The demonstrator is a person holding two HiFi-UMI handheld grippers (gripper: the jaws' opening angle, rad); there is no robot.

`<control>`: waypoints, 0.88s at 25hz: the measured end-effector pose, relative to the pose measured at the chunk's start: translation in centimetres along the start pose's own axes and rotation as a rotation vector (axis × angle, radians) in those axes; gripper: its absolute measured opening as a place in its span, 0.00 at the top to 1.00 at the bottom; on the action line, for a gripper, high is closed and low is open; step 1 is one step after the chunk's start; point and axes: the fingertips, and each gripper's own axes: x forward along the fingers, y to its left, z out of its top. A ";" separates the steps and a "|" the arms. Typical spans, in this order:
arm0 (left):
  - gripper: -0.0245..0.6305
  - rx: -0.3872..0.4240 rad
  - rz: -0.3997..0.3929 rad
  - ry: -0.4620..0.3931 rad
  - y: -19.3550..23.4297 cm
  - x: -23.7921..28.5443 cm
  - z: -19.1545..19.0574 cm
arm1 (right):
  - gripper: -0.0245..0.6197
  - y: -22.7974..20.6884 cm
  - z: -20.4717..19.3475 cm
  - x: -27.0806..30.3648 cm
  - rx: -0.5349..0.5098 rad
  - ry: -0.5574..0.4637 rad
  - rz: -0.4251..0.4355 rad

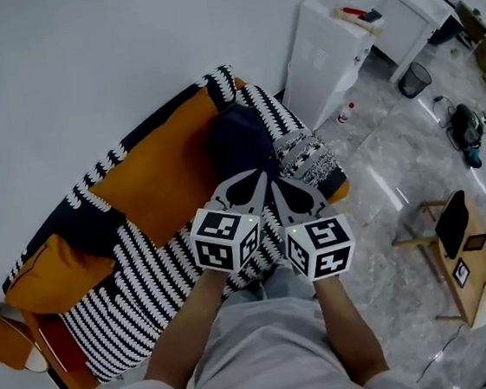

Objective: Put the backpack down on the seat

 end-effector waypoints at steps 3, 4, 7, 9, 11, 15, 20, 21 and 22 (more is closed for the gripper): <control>0.95 0.004 0.003 0.006 -0.4 -0.3 -0.3 | 0.96 0.1 0.0 -0.5 -0.003 -0.007 -0.003; 0.95 0.004 0.003 0.008 -0.4 -0.4 -0.4 | 0.96 0.1 0.0 -0.6 -0.005 -0.008 -0.005; 0.96 0.011 -0.001 0.013 -0.5 -0.6 -0.6 | 0.96 0.4 0.0 -0.8 -0.012 -0.010 -0.007; 0.96 0.013 -0.002 0.012 -0.6 -0.6 -0.6 | 0.96 0.6 0.0 -0.8 -0.018 -0.012 -0.006; 0.96 0.015 -0.001 0.011 -0.7 -0.7 -0.6 | 0.96 0.7 0.1 -0.9 -0.019 -0.014 -0.006; 0.96 0.012 0.001 0.016 -0.7 -1.0 -1.1 | 0.96 1.0 0.1 -1.0 -0.022 -0.021 -0.005; 0.96 -0.001 0.006 0.022 -0.6 -1.1 -1.5 | 0.96 1.0 0.0 -1.2 -0.025 -0.022 -0.007; 0.96 -0.002 0.006 0.023 -0.6 -1.1 -1.6 | 0.96 0.9 0.0 -1.2 -0.024 -0.021 -0.008; 0.96 -0.002 0.006 0.024 -0.6 -1.1 -1.6 | 0.96 0.9 0.0 -1.2 -0.023 -0.021 -0.009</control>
